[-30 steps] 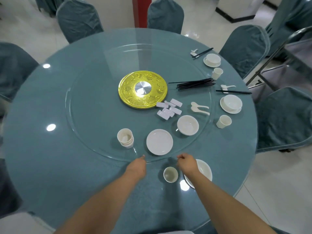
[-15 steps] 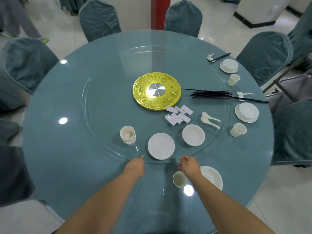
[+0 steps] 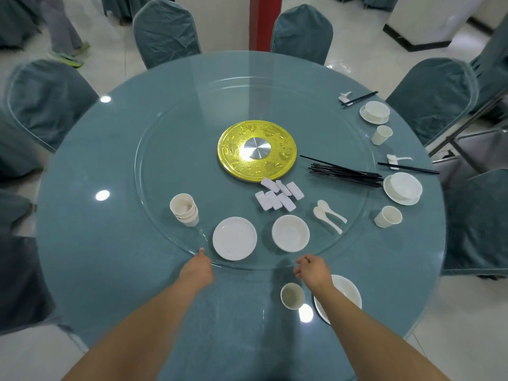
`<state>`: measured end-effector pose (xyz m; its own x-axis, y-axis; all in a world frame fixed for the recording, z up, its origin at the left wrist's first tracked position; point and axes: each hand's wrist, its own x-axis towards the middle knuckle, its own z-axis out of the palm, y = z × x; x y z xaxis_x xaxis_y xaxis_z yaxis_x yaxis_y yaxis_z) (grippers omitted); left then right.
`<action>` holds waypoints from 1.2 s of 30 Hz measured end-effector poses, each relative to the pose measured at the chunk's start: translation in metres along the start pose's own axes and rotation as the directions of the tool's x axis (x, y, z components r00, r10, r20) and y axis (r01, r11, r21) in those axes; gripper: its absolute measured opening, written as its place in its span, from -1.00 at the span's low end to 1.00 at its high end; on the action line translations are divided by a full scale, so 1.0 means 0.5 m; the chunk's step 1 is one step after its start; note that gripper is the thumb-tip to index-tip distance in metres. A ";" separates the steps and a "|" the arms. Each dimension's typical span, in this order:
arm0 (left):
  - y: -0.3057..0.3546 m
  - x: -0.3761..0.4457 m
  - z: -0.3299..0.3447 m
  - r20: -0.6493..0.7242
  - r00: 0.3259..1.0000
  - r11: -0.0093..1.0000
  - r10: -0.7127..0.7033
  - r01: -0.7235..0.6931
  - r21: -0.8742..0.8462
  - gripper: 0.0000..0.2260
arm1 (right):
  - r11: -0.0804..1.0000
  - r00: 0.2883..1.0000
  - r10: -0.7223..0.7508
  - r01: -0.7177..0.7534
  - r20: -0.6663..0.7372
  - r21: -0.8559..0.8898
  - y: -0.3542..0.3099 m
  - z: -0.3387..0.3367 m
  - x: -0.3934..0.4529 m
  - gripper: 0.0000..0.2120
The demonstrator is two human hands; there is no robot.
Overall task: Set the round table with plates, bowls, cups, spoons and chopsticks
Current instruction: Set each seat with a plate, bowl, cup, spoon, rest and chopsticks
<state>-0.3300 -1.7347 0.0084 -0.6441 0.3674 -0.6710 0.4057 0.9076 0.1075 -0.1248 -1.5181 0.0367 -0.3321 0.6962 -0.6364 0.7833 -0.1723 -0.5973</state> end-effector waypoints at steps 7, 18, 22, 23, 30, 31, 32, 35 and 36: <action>-0.038 0.014 -0.023 -0.014 1.000 1.000 -0.009 0.009 -0.007 -0.48 | 1.000 1.000 0.017 -0.017 0.014 -0.006 -0.004 0.003 0.020 -0.76; -0.003 0.037 -0.087 -0.346 0.935 0.959 -0.079 -0.024 -0.284 -0.84 | 0.994 0.996 -0.078 0.074 -0.042 -0.074 -0.071 0.027 0.058 -0.75; 0.064 0.064 -0.127 -0.459 0.888 0.944 0.009 -0.159 -0.290 -0.90 | 0.990 0.987 -0.127 0.119 -0.097 -0.081 -0.113 0.034 0.091 -0.76; 0.082 0.075 -0.135 -0.469 0.882 0.936 0.038 -0.196 -0.291 -0.90 | 0.989 0.986 -0.131 0.123 -0.098 -0.085 -0.123 0.036 0.101 -0.75; 0.168 0.204 -0.193 -0.328 0.903 0.935 0.278 -0.333 -0.124 -0.67 | 0.986 0.980 -0.160 0.153 -0.117 -0.066 -0.157 0.053 0.153 -0.75; 0.175 0.222 -0.199 -0.312 0.905 0.938 0.289 -0.333 -0.098 -0.62 | 0.985 0.979 -0.168 0.162 -0.118 -0.062 -0.158 0.056 0.160 -0.75; 0.179 0.237 -0.206 -0.300 0.908 0.941 0.293 -0.329 -0.077 -0.58 | 0.984 0.978 -0.173 0.166 -0.118 -0.065 -0.160 0.058 0.164 -0.75; 0.188 0.291 -0.215 -0.216 0.930 0.951 0.297 -0.310 -0.024 -0.40 | 0.984 0.978 -0.170 0.163 -0.123 -0.066 -0.161 0.066 0.192 -0.75; 0.191 0.306 -0.215 -0.175 0.935 0.950 0.308 -0.311 0.011 -0.33 | 0.985 0.977 -0.169 0.161 -0.129 -0.066 -0.160 0.069 0.201 -0.75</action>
<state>-0.4595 -1.5699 -0.0049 -0.5909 0.6584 -0.4663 0.5930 0.7463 0.3024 -0.2389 -1.4584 0.0039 -0.3886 0.7995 -0.4581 0.7524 -0.0117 -0.6586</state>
